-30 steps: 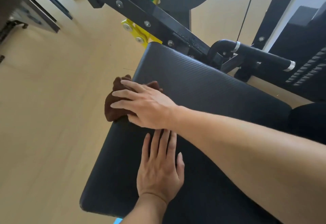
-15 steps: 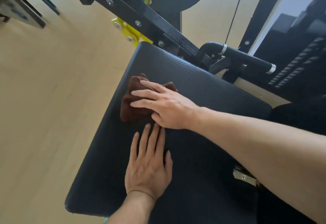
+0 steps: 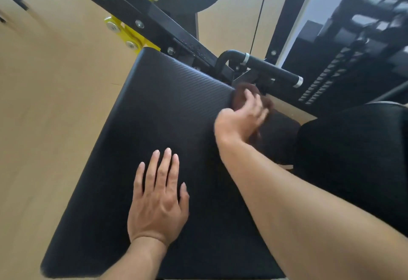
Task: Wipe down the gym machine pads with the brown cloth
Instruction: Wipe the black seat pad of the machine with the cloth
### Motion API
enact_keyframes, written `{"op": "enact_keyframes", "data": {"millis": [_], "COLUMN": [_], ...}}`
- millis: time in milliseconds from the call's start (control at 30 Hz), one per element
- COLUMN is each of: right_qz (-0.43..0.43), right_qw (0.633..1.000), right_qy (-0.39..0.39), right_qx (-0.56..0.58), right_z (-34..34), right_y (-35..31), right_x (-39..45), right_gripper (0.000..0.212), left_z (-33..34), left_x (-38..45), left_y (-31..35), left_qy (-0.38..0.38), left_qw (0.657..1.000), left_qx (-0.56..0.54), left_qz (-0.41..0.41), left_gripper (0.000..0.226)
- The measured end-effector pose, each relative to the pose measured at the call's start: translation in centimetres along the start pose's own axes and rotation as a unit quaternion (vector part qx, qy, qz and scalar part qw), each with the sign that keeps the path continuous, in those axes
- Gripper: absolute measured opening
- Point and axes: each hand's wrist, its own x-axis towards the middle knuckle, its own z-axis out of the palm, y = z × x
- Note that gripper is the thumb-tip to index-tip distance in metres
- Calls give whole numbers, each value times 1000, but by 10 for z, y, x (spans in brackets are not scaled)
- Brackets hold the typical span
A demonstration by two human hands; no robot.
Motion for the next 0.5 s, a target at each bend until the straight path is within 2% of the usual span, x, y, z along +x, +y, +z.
{"op": "enact_keyframes", "data": {"millis": [33,67,100,133,167,200,233,267,333,367,433,500], "right_qz": [-121,-260,-368,-438,-468,-465,-445,-405,-236,-141,-37,-20], "right_qw": [987,939,871,813,783,783,804,841,932,959,979,988], "right_qy": [-104,-224,-318,-370,-389,-383,-351,-298,-160,-101,-70,-81], "right_qx": [-3,-24,-63,-101,-129,-153,-180,-201,-223,-222,-190,-131], "right_z": [15,29,38,43,40,32,21,7,-31,-51,-77,-80], "right_y": [-16,-28,-37,-43,-46,-45,-36,-20,22,41,63,67], "right_x": [-13,-27,-36,-33,-24,-13,-1,10,29,33,32,31], "right_gripper": [74,72,71,71,72,74,76,77,82,85,90,92], "left_z": [-1,-2,-3,-3,-3,-4,-4,-4,-4,-4,-2,-1], "left_x": [0,0,-1,0,0,-1,-1,-1,-2,-2,-1,-2], "left_y": [1,1,2,3,4,4,3,3,2,2,2,1], "left_qy": [-6,-8,-6,-5,-5,-2,4,12,25,29,35,38], "left_qw": [1000,1000,1000,1000,1000,1000,1000,1000,1000,999,999,999], "left_qx": [6,9,10,10,11,10,4,-4,-15,-18,-23,-20], "left_qz": [-2,-4,-7,-9,-9,-8,-8,-9,-10,-11,-9,-6], "left_gripper": [64,64,64,65,65,65,65,65,65,65,65,65]}}
